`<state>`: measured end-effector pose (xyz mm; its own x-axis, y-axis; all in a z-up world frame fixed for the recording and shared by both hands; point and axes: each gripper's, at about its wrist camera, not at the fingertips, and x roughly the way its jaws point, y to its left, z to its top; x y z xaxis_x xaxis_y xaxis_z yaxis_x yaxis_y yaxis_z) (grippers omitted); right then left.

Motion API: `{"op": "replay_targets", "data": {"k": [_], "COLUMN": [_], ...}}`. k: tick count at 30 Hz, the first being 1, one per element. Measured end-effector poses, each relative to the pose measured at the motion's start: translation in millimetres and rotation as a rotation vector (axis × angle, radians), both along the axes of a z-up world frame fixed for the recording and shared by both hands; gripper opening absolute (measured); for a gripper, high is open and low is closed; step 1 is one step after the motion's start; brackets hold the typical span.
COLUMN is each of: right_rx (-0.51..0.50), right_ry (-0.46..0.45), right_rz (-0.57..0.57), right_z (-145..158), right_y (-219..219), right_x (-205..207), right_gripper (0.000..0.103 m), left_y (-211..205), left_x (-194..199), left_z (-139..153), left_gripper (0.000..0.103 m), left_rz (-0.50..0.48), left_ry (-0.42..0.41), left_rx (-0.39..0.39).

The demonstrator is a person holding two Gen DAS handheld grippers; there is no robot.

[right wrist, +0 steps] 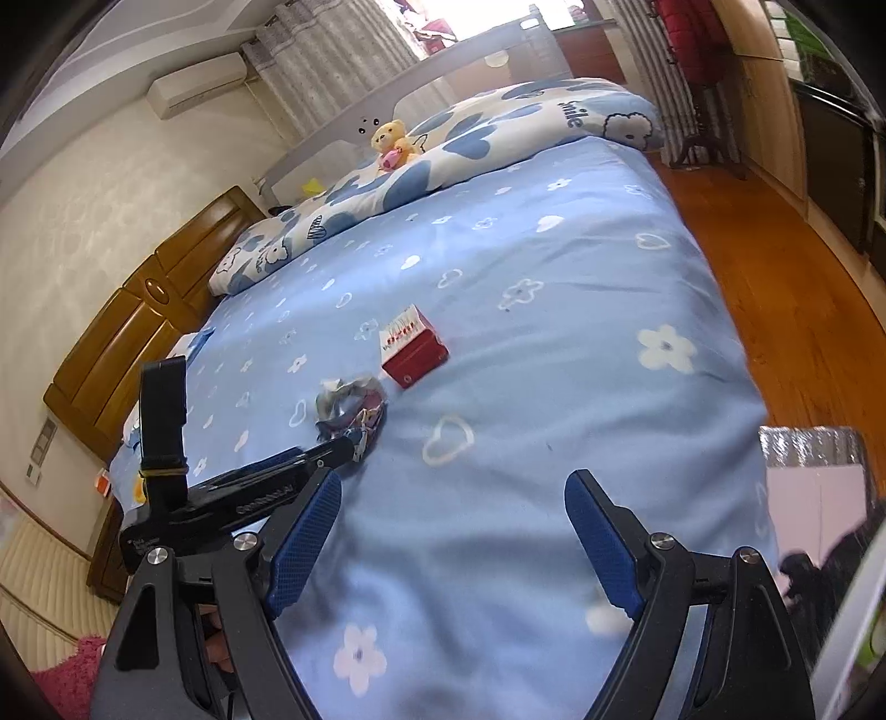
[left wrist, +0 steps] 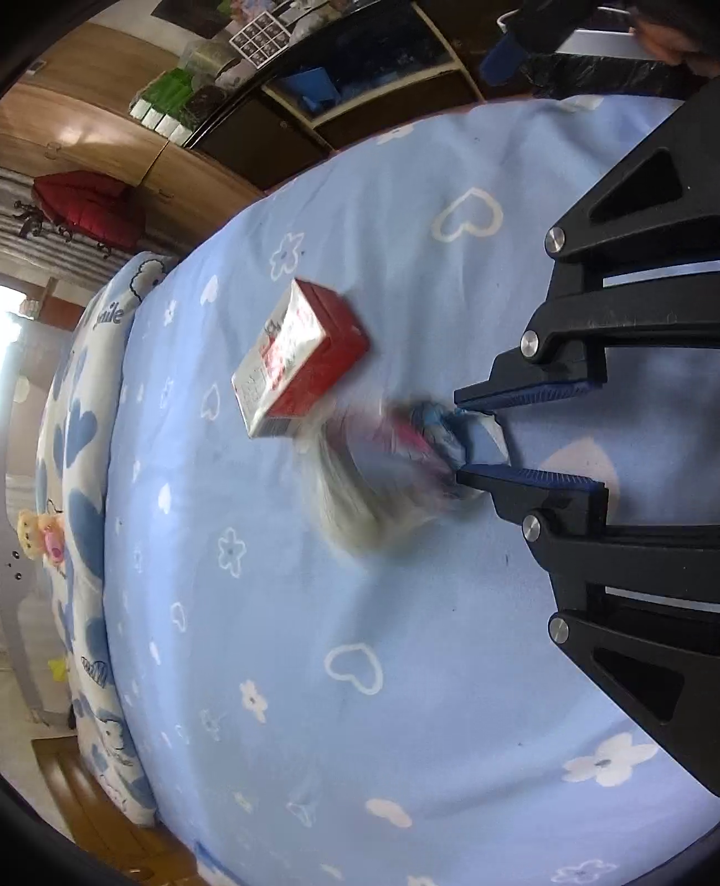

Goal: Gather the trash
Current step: 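Grasp the crumpled foil with the left tool while the right grasps the red milk box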

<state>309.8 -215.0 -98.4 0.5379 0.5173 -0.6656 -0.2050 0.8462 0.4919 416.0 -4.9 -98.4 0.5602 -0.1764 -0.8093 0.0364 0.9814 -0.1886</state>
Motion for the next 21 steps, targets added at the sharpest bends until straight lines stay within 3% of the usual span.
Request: {"op": "replay_targets", "data": {"k": [4,9,13,15,21], "right_rx": [-0.01,-0.032,-0.113,-0.157,-0.293], "right_ry": [-0.01,-0.017,-0.054,-0.064,-0.048], "right_rz": [0.042,0.096,0.158,0.182,0.238], "right_z": [-7.9,-16.4,-19.8,-22.4,-38.7], "right_y": [20.5,48.6,80.1,92.3,127.1], "right_x": [22.4,52.6,82.4,94.0,128.7], "right_gripper": [0.084,0.084,0.084,0.084,0.082], "left_y": [17.7,50.1,63.3,67.5,66.7], "left_x": [-9.2,-36.8,-51.9,-53.7,-56.8], "left_z": [0.1,3.8,6.6,6.5,7.5], "left_gripper": [0.012,0.011,0.008,0.0,0.0], "left_rz": [0.024,0.062,0.068,0.068,0.066], "left_ry": [-0.022,-0.032,-0.031,-0.026,-0.021], "left_rx": [-0.01,-0.09,-0.119,-0.13,-0.12]}}
